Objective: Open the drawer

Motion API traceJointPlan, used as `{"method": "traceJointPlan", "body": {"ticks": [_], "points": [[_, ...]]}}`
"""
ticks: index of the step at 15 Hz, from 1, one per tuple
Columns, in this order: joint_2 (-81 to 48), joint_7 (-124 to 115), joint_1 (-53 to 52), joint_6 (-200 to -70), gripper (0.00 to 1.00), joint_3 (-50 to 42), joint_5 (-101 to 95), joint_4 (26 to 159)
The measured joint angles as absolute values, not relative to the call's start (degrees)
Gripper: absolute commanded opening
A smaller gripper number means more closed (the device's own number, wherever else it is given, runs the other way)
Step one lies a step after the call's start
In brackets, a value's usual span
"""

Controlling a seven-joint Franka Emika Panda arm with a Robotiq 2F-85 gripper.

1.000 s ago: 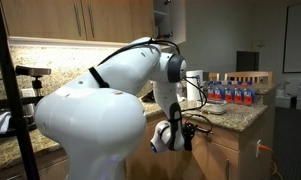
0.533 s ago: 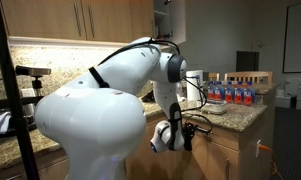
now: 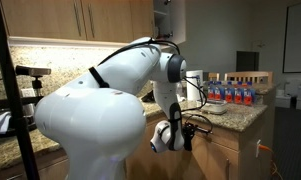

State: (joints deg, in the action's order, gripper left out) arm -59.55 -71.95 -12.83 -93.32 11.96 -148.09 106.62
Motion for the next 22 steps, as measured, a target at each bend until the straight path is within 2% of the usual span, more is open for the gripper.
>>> {"method": "traceJointPlan", "body": {"ticks": [22], "points": [[-60.46, -73.09, -12.89, -91.34, 0.1, 12.35, -148.01, 106.27]]}}
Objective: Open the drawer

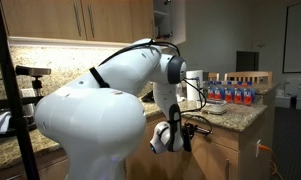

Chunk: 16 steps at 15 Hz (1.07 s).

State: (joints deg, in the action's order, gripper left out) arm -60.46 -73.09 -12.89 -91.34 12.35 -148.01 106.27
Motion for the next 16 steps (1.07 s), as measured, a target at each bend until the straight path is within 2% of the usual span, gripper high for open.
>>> {"method": "traceJointPlan", "body": {"ticks": [16], "points": [[-59.7, -73.08, -12.89, -91.2, 0.1, 12.91, -147.08, 107.58]]}}
